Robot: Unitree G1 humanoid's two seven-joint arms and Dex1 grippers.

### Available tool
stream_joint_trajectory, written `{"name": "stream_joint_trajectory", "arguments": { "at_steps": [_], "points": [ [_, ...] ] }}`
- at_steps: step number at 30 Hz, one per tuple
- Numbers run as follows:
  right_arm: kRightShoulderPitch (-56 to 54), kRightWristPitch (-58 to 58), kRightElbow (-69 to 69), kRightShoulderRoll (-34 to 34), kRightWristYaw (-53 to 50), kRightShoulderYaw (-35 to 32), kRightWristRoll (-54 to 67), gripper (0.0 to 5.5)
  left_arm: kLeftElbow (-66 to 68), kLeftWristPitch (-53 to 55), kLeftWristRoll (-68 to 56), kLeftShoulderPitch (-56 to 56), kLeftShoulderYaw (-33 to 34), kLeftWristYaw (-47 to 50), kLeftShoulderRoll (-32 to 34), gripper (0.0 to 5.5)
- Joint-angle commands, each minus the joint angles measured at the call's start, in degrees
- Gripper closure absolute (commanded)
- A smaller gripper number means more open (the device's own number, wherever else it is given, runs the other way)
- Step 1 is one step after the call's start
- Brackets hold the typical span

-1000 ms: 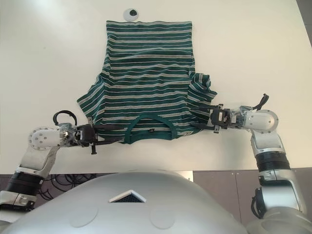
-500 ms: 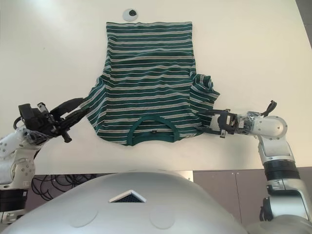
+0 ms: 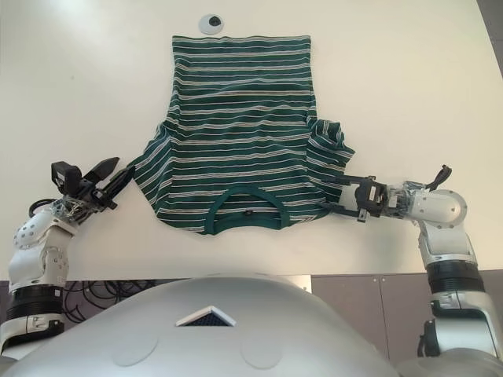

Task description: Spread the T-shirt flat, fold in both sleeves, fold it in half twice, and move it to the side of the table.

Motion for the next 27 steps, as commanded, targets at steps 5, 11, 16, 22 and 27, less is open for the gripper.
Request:
{"name": "stream_joint_trajectory", "arguments": {
  "at_steps": [5,11,16,22,27],
  "points": [
    [0.1,-0.1,-0.4,1.0,-0.7,-0.4,0.4,3.01,-7.9,10.4,-0.6,3.5,-1.0,1.5,0.0,3.45],
    [-0.5,-0.5,0.6,1.2,-1.0,-0.1,0.0,3.01,-9.6,14.1,-0.1,2.9,-0.3,3.0,-0.1,4.27],
    [-0.5,-0.5,0.7,1.2,-1.1,0.0,-0.1,3.01,-8.7,14.1,0.3,2.4,0.1,2.9,-0.4,5.02],
    [-1.5,-0.2,0.7,1.3,-1.0,0.0,0.1,3.01,-5.3,12.0,1.0,1.4,0.1,1.4,-0.5,5.49],
    [-2.5,1.3,-0.5,2.3,-0.3,-1.1,3.5,3.01,-3.9,11.0,-3.3,-0.8,3.4,-3.5,0.3,5.49]
  ]
}}
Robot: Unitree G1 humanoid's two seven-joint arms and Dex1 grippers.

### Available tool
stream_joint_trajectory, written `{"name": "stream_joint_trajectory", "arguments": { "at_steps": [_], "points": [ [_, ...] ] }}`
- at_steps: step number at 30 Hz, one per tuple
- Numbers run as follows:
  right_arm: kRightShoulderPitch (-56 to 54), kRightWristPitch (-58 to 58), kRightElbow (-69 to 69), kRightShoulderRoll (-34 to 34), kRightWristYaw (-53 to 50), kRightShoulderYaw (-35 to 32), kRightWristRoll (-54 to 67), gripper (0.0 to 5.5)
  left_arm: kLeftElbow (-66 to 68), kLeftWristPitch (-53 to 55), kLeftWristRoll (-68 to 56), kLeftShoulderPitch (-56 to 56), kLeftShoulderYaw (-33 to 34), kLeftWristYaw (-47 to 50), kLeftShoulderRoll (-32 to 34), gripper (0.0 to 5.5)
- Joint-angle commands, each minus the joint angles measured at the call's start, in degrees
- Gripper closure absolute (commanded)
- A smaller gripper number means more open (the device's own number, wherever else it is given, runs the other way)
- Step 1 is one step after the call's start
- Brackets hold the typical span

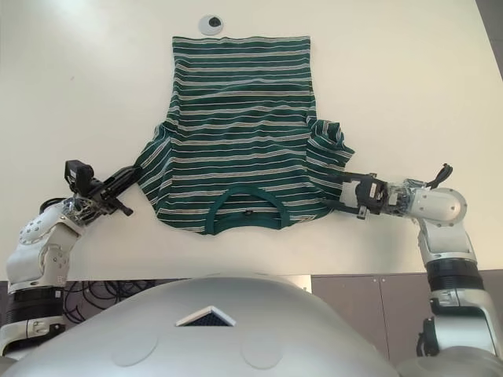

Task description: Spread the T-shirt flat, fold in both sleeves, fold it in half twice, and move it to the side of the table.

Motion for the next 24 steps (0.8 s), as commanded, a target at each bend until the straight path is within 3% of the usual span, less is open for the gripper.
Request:
{"name": "stream_joint_trajectory", "arguments": {
  "at_steps": [1,13,24],
  "points": [
    [-1.3,1.9,-1.9,1.6,1.0,-1.3,4.0,3.01,1.2,0.4,-3.8,-1.1,3.5,-4.9,1.0,5.49],
    [-0.4,13.8,-13.1,3.7,2.5,-6.2,17.0,3.01,-0.9,1.4,-9.5,-2.3,5.5,-12.7,-0.4,5.49],
    [-0.8,14.8,-12.5,5.3,3.4,-8.5,17.4,3.01,-1.9,0.6,-7.5,-5.9,-0.9,-13.4,-4.8,5.49]
  ]
}}
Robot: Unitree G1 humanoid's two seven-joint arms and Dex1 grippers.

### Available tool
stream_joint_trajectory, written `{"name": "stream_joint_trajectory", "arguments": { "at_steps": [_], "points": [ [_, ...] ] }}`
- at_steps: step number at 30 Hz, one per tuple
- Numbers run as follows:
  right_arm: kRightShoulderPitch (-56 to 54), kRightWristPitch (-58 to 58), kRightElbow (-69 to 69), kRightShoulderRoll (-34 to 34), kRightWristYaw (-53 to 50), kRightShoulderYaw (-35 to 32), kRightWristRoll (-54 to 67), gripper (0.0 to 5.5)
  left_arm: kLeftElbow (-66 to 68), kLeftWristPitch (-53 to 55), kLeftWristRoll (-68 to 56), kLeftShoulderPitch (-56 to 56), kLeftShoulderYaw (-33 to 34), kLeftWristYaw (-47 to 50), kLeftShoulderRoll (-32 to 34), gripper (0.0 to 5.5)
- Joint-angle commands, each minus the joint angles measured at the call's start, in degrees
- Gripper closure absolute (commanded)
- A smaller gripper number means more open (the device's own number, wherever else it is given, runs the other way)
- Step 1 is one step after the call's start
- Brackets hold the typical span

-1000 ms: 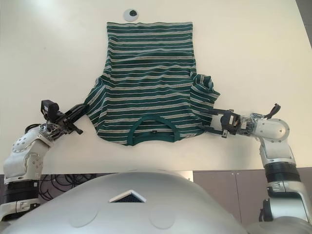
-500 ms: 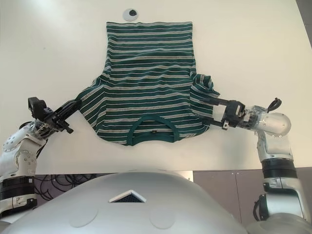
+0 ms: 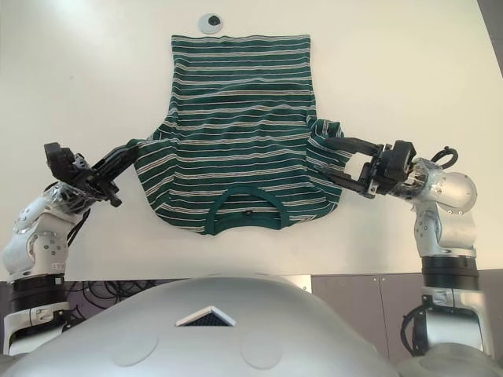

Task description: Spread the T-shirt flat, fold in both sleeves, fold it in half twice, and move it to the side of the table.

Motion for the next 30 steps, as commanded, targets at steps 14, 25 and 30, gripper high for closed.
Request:
{"name": "stream_joint_trajectory", "arguments": {
  "at_steps": [14,25,30],
  "points": [
    [-0.7,-1.1,2.7,3.0,2.2,-2.6,-1.3,3.01,3.3,-3.5,10.4,-7.5,-14.6,0.5,-6.7,5.49],
    [-0.5,-1.3,3.0,3.0,1.8,-2.8,-1.6,3.01,6.8,-5.6,15.3,-8.6,-17.2,2.1,-7.1,5.12],
    [-2.7,3.8,4.4,2.6,-5.7,-2.9,-4.1,3.01,4.6,-4.4,14.0,-8.2,-16.7,2.1,-7.1,4.31]
  ]
}}
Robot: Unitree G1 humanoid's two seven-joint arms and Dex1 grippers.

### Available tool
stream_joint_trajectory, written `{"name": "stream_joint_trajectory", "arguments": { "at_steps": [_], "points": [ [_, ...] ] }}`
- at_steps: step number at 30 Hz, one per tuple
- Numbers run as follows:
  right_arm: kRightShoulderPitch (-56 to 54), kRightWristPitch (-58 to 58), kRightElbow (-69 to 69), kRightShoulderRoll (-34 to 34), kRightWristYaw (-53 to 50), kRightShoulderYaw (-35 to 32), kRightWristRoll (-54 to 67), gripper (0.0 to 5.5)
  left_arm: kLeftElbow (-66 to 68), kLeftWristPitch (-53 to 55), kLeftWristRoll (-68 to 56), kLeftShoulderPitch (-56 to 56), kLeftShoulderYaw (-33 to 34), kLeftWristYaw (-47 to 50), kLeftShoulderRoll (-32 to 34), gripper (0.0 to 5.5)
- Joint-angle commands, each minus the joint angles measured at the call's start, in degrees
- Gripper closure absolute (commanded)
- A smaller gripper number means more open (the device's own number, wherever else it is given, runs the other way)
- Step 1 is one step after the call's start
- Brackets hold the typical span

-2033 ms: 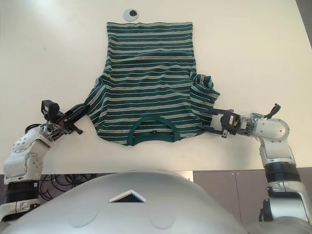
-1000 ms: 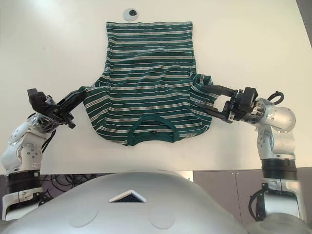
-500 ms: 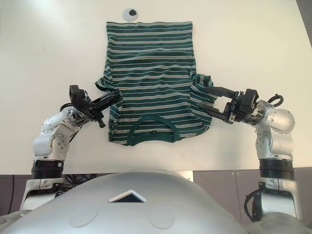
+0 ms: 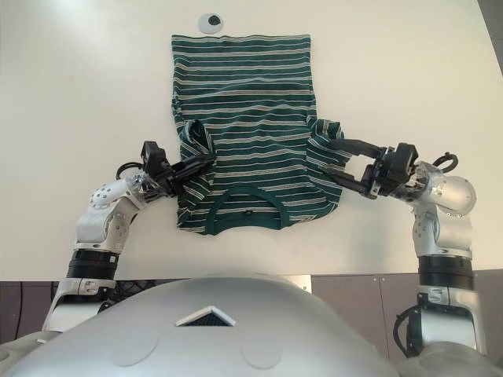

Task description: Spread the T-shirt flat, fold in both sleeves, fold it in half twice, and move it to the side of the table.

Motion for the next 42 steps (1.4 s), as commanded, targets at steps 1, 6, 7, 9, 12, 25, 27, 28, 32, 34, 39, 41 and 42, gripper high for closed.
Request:
{"name": "stream_joint_trajectory", "arguments": {
  "at_steps": [1,6,7,9,12,25,27,28,32,34,39,41,42],
  "points": [
    [-3.1,6.2,1.7,0.7,-8.2,-1.0,-3.4,3.01,-2.1,0.9,-0.7,0.4,0.2,0.2,0.3,4.17],
    [-5.2,24.4,0.0,-0.2,-16.3,-4.5,3.1,3.01,-5.3,2.5,-2.8,1.1,0.6,1.5,-0.9,3.39],
    [-5.4,28.0,-0.2,-0.3,-18.1,-5.5,4.2,3.01,-6.3,2.8,-3.9,1.3,0.8,1.7,-1.4,3.21],
    [-5.7,33.4,0.0,-0.8,-21.4,-6.9,4.9,3.01,-8.4,3.1,-5.7,2.1,1.3,2.2,-2.6,2.93],
    [-5.5,40.0,0.7,-1.1,-24.9,-8.2,5.0,3.01,-9.6,-2.0,-5.6,3.3,1.5,2.5,-5.1,2.76],
    [-2.2,45.4,1.5,-2.1,-20.6,-8.2,2.0,3.01,-11.0,-13.4,-11.5,1.5,7.1,6.2,-13.9,2.76],
    [-1.7,45.1,1.7,-1.9,-19.6,-8.2,1.6,3.01,-11.9,-13.3,-12.8,0.5,9.1,7.2,-13.2,2.76],
    [-1.5,45.0,1.8,-1.9,-19.2,-8.3,1.4,3.01,-12.3,-13.0,-13.5,0.1,9.9,7.7,-12.9,2.76],
    [-1.6,43.8,3.0,-0.9,-18.4,-8.0,-0.2,3.01,-12.9,-12.5,-14.4,-0.3,11.1,8.8,-12.4,2.76],
    [-1.9,43.6,3.5,-0.5,-18.1,-7.7,-0.7,3.01,-12.3,-12.3,-13.8,-0.4,11.3,9.5,-12.2,2.76],
    [-1.5,43.1,3.3,-0.3,-16.8,-7.4,-1.2,3.40,-11.5,-11.9,-13.4,-0.5,11.2,10.3,-11.6,2.70],
    [-1.4,42.9,3.2,-0.2,-16.4,-7.4,-1.3,3.80,-11.4,-11.7,-13.3,-0.6,11.2,10.5,-11.5,2.70],
    [-1.4,42.8,3.2,0.0,-16.1,-7.5,-1.3,3.93,-11.2,-11.7,-13.3,-0.7,11.2,10.6,-11.6,2.70]
  ]
}}
